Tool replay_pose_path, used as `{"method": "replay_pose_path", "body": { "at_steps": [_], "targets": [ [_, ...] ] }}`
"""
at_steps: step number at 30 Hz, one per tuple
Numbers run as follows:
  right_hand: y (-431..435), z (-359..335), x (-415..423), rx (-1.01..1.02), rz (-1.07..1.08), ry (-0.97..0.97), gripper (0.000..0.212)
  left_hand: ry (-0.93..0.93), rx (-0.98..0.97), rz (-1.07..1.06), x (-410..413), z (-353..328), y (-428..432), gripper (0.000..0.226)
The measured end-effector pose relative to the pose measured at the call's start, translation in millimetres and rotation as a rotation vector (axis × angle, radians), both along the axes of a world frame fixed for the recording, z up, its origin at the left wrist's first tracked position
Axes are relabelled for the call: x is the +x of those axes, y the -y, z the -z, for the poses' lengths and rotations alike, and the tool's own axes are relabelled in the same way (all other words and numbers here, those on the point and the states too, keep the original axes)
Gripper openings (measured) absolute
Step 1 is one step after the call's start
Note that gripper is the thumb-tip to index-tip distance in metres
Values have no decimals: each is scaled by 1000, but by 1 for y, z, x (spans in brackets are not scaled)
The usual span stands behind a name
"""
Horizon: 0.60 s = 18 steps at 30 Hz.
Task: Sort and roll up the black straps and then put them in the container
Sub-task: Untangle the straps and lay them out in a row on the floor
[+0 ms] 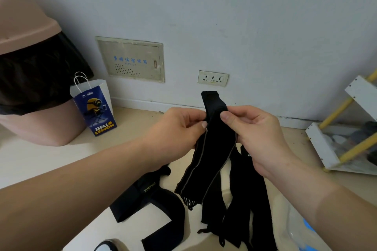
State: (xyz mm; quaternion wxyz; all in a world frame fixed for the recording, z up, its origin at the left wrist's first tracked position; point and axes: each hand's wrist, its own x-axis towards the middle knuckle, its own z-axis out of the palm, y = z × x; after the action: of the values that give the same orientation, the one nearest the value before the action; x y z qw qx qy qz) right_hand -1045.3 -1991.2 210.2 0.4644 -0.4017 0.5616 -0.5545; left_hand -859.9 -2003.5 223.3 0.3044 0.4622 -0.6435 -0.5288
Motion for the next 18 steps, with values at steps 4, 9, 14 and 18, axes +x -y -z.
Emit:
{"method": "replay_pose_path", "body": {
  "at_steps": [4,9,14,18],
  "targets": [
    [1,6,3,20,50,-53,11,28,81,52,0,-7,-3,35],
    [-2,10,10,18,40,-128,2,178,-69,15,-4,-1,-5,32],
    [-1,17,18,41,-106,-235,13,140,-83,-132,-5,2,0,16],
    [2,21,19,171,-212,-162,37,73,-77,-183,-10,0,0,19]
  ]
}}
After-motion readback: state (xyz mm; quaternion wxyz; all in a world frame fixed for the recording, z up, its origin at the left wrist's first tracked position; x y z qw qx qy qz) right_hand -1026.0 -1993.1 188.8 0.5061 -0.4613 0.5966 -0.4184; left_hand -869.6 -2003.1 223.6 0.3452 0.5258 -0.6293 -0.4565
